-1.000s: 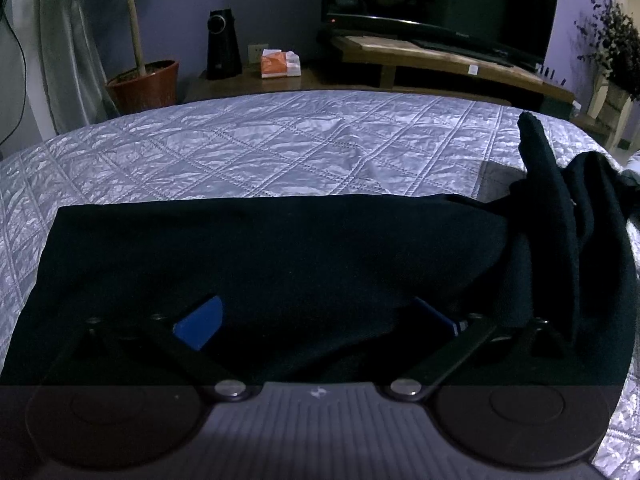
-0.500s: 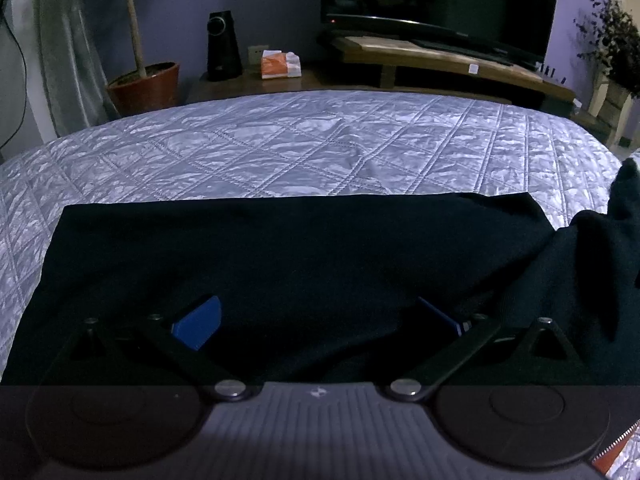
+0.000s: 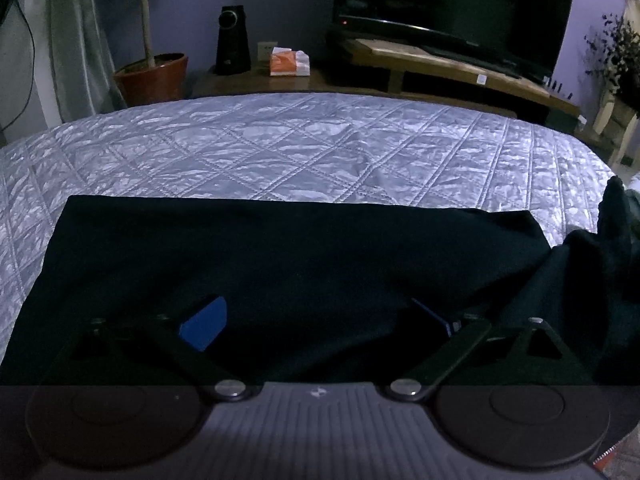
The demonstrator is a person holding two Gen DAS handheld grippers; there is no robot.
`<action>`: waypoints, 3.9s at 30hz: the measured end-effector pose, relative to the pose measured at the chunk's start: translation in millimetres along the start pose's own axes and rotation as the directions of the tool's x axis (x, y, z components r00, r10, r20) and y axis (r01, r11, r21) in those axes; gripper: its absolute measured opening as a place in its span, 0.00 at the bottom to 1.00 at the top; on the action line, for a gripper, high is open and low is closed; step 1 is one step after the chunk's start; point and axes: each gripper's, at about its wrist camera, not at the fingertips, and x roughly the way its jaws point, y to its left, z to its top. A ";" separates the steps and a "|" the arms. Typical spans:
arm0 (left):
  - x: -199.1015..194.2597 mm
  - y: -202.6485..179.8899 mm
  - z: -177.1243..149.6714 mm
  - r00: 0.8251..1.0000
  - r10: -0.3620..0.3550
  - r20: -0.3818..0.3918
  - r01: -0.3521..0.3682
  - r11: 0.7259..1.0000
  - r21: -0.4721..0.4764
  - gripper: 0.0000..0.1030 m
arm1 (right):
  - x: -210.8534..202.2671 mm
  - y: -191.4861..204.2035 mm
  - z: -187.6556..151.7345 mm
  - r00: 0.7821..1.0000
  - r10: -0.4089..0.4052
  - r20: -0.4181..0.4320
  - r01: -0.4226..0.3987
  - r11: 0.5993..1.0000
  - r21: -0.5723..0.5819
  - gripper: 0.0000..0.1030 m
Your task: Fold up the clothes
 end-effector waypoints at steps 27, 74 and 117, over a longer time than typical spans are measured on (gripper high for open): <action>4.7 -4.9 -1.4 1.000 0.018 0.002 -0.018 0.999 0.035 0.98 | -27.8 -93.3 -71.5 0.999 0.010 -0.047 0.003 0.964 0.265 0.19; 2.9 0.7 -1.8 1.000 0.004 -0.003 -0.004 1.000 0.025 1.00 | -43.6 -96.0 -33.5 0.994 0.111 0.011 -0.109 0.951 0.290 0.20; -57.7 -66.2 -48.4 0.967 -0.255 -0.023 0.212 0.747 0.631 0.85 | -35.6 -132.5 -43.9 0.996 0.026 -0.080 -0.002 0.957 0.289 0.57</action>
